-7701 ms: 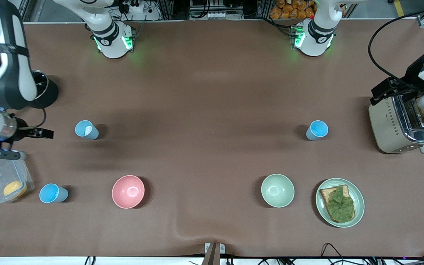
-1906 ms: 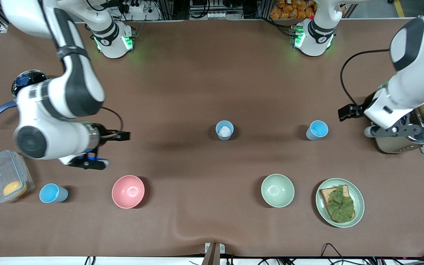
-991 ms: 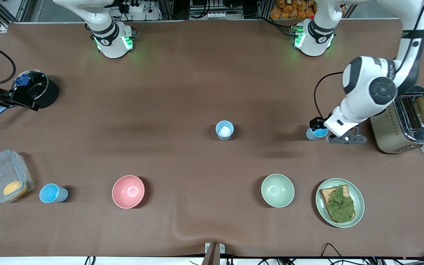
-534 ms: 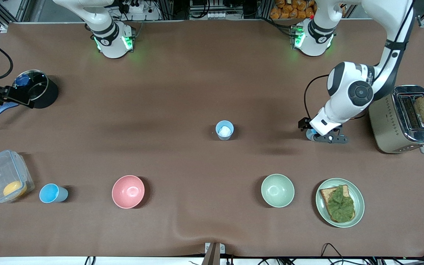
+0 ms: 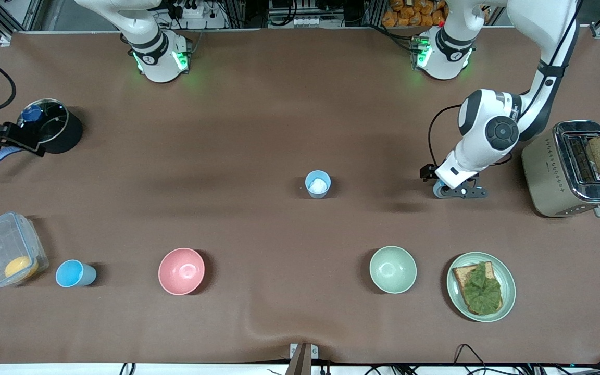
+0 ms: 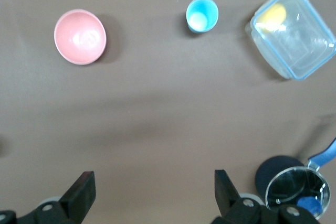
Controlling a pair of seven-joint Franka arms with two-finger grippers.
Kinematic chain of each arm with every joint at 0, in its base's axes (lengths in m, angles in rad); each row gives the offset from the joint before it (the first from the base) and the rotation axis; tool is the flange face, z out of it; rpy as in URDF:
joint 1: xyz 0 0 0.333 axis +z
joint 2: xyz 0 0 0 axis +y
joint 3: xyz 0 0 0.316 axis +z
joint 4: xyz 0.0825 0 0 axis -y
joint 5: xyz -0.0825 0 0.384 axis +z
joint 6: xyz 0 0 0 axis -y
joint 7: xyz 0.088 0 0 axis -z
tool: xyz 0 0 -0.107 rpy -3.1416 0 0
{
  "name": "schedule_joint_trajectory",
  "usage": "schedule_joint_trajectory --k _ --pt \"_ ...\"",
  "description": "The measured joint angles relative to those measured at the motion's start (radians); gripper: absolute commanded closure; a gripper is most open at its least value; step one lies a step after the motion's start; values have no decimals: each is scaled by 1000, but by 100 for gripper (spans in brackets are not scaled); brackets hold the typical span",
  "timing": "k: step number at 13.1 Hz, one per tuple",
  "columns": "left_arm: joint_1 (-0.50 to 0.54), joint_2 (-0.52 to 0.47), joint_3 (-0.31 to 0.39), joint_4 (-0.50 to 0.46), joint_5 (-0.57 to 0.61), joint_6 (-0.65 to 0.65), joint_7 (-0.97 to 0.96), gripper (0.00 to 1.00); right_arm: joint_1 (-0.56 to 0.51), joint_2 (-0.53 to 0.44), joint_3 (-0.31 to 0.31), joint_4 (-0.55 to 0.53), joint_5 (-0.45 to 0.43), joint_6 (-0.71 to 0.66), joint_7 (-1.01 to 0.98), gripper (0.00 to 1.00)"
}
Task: Stack blue cups with both arms
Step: 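Grasp the blue cup beside the toaster with the left gripper, then lift the held cup and carry it above the middle cup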
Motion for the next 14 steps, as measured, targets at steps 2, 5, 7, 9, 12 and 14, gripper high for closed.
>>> schedule_joint_trajectory --k 2,5,7,9,12,14 --pt "0 13 0 -4 0 17 0 62 0 0 1 2 0 8 0 0" --pt "0 30 0 -5 0 36 1 100 0 0 2 2 -1 12 0 0" --pt "1 30 0 -3 0 40 4 100 0 0 4 2 -1 13 3 0" --pt "3 28 1 2 0 41 4 100 0 0 4 3 -1 14 6 0" --pt "6 13 2 7 1 41 4 100 0 0 5 4 -1 15 11 0" --pt "6 -5 2 16 1 42 4 100 0 0 5 4 -1 22 17 0"
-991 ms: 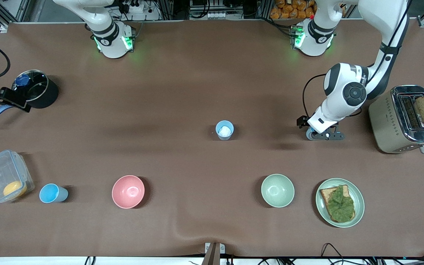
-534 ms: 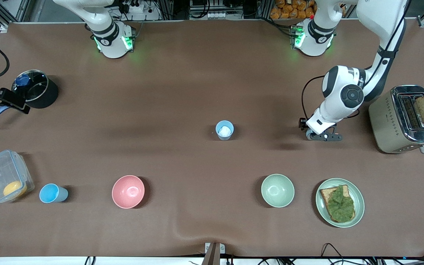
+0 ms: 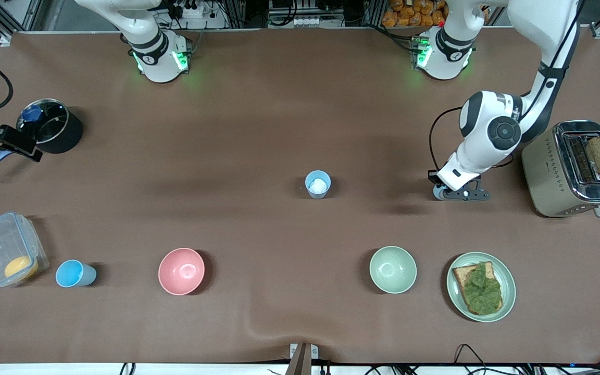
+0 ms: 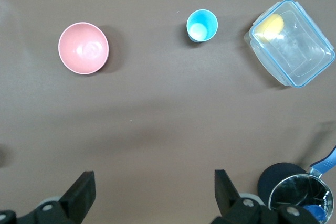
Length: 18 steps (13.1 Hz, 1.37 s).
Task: Stack blue cups with both arms
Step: 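Lift the held cup and carry it above the middle cup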
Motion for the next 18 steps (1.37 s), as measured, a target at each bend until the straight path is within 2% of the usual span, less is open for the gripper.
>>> schedule_joint_trajectory --k 2,4,6,8,14,18 --pt "-4 -33 -7 31 0 -15 2 100 -1 0 0 0 -1 18 2 0" --pt "-22 -68 -62 109 0 -86 1 100 -1 0 1 0 -1 22 2 0" --pt "-101 -84 -102 215 -1 -152 -45 100 -1 0 1 0 -2 23 2 0" --pt "-198 -79 -109 282 -1 -171 -112 100 -1 0 1 0 -2 23 3 0" --pt "-398 56 -111 424 -2 -172 -329 100 -4 0 0 0 -3 23 5 0" --pt "-443 114 -110 458 -7 -172 -351 100 -4 0 0 0 -3 23 6 0"
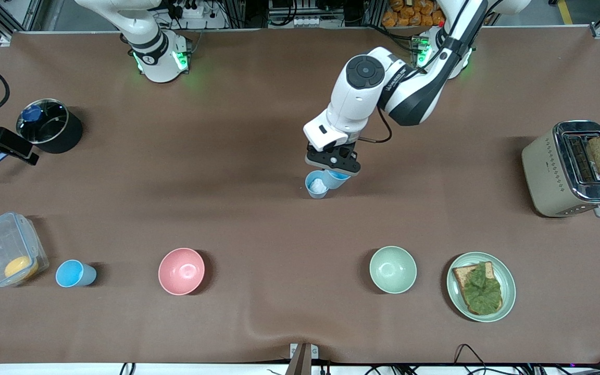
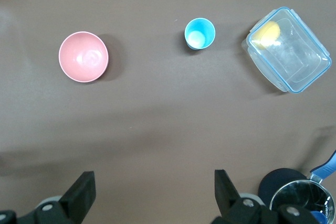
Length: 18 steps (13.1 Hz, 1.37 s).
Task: Stack blue cups with both arms
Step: 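Lift the held cup and carry it above the middle cup, then lower the held cup into the middle cup and open the left gripper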
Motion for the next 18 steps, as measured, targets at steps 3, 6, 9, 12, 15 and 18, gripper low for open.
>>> schedule_joint_trajectory --k 3,6,9,12,15,18 --pt "-19 23 0 13 -54 0 0 100 0 0 0 0 0 0 0 0" --pt "-64 68 0 49 -64 0 -35 100 0 0 0 0 0 0 1 0" --pt "-74 95 2 59 -64 0 -38 100 0 0 0 0 0 0 1 0" --pt "-74 104 8 60 -64 0 -38 100 0 0 0 0 0 0 1 0" --pt "-73 108 15 62 -64 0 -38 100 0 0 0 0 0 0 2 0" --pt "-73 113 15 65 -64 0 -38 100 0 0 0 0 0 -1 2 0"
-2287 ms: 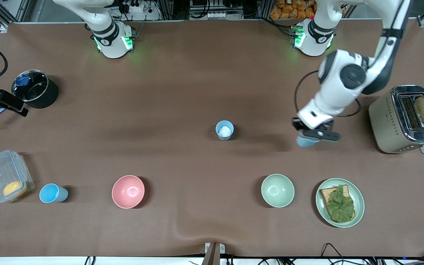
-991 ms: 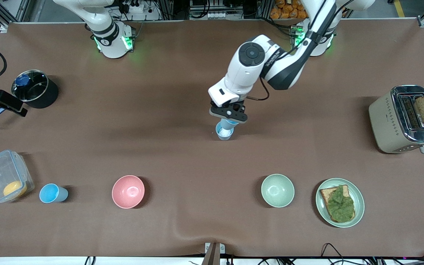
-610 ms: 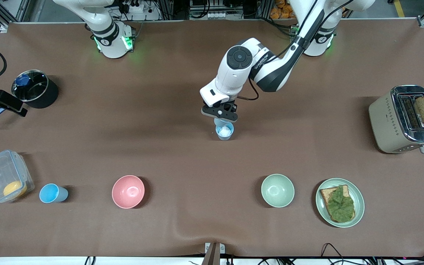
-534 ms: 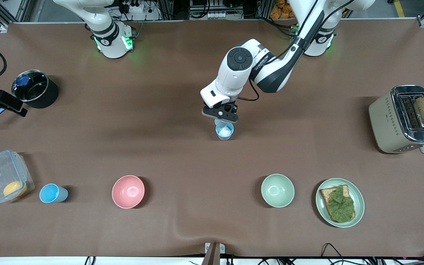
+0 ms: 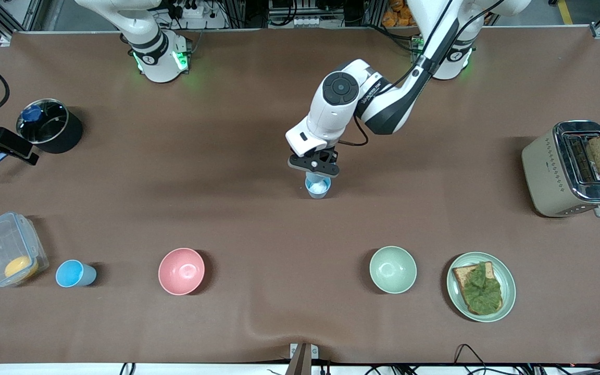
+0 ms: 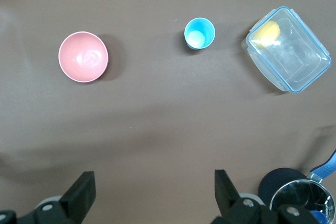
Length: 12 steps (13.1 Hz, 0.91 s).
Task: Stack blue cups with both arms
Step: 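Lower the held cup into the middle cup and open the left gripper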
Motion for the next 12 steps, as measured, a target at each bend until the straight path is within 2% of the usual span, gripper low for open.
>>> schedule_joint_trajectory --k 12 --pt "1 7 16 1 0 1 0 100 0 0 0 0 0 -2 0 0"
